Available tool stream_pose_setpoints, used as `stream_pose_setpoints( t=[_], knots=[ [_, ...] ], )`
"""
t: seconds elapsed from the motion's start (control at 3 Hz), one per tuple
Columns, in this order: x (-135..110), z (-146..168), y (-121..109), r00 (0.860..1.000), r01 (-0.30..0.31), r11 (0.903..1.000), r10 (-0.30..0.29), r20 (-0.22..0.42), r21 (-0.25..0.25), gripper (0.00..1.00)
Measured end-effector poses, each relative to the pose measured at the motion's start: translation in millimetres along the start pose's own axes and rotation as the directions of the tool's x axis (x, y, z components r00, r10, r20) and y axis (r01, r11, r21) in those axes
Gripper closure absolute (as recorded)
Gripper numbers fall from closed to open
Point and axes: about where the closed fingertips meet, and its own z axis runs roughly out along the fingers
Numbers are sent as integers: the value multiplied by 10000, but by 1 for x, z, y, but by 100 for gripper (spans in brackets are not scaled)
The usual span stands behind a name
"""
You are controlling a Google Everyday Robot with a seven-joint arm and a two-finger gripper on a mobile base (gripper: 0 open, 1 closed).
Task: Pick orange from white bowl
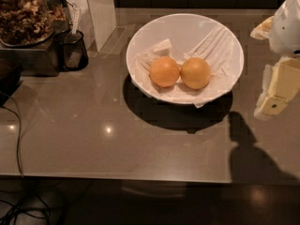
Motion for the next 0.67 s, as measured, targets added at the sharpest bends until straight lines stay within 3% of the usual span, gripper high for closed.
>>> stream_pose_setpoints(
  t=[0.67],
  knots=[
    [-7,-1,-5,9997,132,9999,-134,210,84,0]
  ],
)
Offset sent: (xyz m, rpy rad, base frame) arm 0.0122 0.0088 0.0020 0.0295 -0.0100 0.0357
